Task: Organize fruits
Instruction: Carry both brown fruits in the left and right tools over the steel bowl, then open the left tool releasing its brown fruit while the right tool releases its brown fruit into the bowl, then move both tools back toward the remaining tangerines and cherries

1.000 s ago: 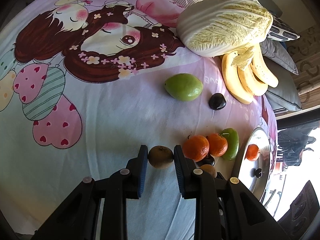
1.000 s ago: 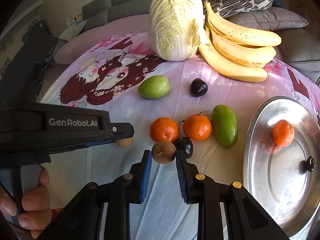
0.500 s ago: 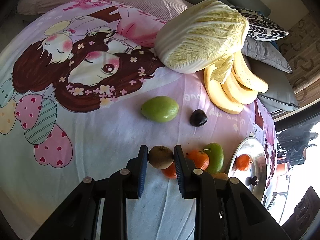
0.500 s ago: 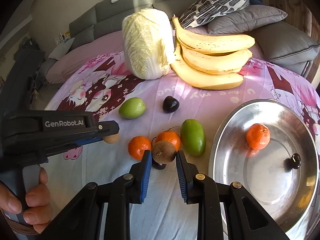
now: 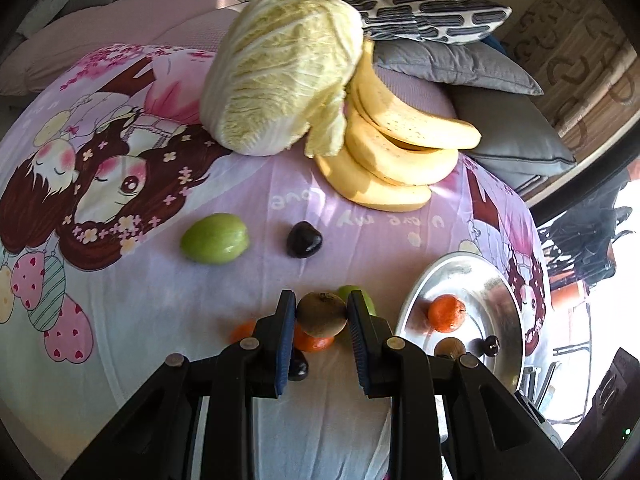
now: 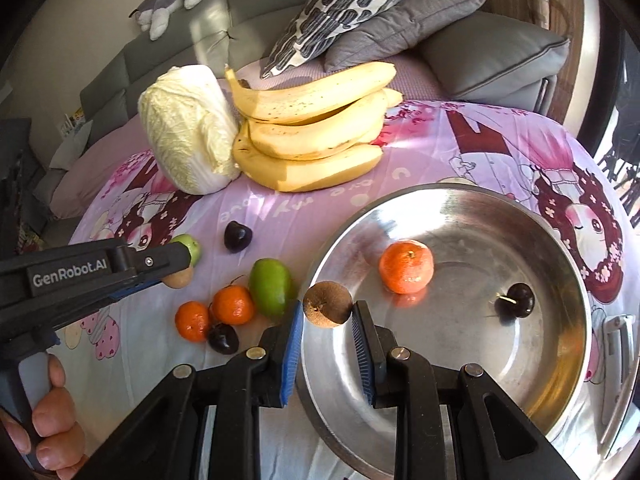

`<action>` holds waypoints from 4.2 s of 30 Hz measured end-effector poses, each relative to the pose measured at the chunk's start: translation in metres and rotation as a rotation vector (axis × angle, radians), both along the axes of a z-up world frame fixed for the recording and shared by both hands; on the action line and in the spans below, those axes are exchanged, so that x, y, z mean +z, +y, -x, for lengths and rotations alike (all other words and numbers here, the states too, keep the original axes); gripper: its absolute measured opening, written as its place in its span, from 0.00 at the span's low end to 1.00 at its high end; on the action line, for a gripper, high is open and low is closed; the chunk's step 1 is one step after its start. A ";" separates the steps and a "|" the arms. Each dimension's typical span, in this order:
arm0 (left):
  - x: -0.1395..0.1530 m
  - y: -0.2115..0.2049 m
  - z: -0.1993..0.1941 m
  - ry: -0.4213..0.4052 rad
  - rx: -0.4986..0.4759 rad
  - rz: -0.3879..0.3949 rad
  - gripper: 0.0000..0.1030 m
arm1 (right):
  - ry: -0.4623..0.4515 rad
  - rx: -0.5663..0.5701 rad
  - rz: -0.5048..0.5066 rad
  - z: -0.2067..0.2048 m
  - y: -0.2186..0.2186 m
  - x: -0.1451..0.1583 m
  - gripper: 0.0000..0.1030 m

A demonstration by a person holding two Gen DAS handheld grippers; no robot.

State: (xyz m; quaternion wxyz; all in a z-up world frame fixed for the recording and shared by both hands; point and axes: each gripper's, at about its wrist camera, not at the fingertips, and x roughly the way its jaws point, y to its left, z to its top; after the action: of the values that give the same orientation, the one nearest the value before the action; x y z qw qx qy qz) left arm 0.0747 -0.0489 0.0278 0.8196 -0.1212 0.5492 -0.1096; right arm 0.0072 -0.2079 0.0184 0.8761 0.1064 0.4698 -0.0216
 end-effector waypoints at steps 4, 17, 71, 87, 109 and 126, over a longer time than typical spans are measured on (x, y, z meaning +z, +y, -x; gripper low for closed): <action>-0.003 -0.027 0.002 0.021 -0.088 -0.016 0.27 | 0.034 -0.081 -0.002 0.003 -0.028 -0.005 0.27; -0.014 -0.111 0.020 0.056 -0.322 -0.092 0.27 | 0.121 -0.266 0.010 0.015 -0.088 -0.019 0.27; -0.012 -0.059 0.014 0.049 -0.184 -0.127 0.40 | 0.131 -0.221 0.044 0.010 -0.070 -0.020 0.28; -0.025 -0.009 0.017 0.082 -0.075 -0.146 0.52 | 0.116 -0.133 0.078 0.007 -0.042 -0.017 0.37; -0.014 -0.003 0.015 0.008 -0.027 -0.177 0.92 | 0.078 -0.082 0.084 0.005 -0.032 -0.017 0.99; -0.013 0.027 0.013 -0.003 0.047 -0.154 0.93 | -0.034 0.028 -0.059 -0.003 0.000 -0.010 1.00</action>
State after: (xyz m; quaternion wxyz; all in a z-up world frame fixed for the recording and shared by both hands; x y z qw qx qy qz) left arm 0.0622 -0.0217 0.0147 0.8297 -0.0705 0.5516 -0.0482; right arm 0.0103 -0.2082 0.0087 0.8807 0.1257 0.4567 0.0064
